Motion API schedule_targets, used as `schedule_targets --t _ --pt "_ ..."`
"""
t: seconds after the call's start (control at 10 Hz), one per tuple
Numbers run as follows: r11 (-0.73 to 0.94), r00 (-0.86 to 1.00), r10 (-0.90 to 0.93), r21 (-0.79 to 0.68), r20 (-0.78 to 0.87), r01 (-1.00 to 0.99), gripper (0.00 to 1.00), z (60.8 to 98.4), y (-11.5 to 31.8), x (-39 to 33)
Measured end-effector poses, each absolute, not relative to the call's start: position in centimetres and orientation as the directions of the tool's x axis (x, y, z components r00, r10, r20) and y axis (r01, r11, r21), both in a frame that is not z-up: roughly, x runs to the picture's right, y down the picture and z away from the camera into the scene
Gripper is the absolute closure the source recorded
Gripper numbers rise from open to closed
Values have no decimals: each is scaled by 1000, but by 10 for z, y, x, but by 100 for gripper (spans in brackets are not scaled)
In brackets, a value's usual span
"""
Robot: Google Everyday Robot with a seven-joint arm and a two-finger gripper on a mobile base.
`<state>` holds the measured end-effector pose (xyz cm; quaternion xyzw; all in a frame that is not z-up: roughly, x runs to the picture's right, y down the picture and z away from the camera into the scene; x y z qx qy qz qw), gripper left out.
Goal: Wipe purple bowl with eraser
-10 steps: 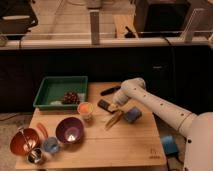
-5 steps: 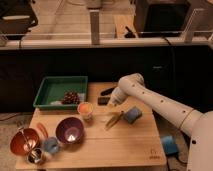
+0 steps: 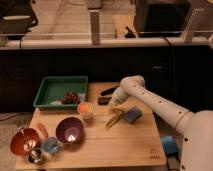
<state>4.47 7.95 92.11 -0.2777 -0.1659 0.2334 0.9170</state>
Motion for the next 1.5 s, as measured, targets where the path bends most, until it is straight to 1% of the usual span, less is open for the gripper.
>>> schedule_targets --t 0.1,0.2,0.4,0.6,0.8,1.0,1.5 --pt "761 845 493 -572 206 -305 23 925 69 47" --pt "785 861 456 -558 226 -270 20 927 64 47" --pt "832 906 351 -523 236 -186 20 921 50 48" --pt "843 926 313 -511 210 -169 20 919 42 54" --pt "847 961 246 -511 129 -148 20 930 46 52" --pt "837 974 213 -529 82 -138 20 942 54 53" --pt "797 980 192 -591 54 -124 20 965 63 45"
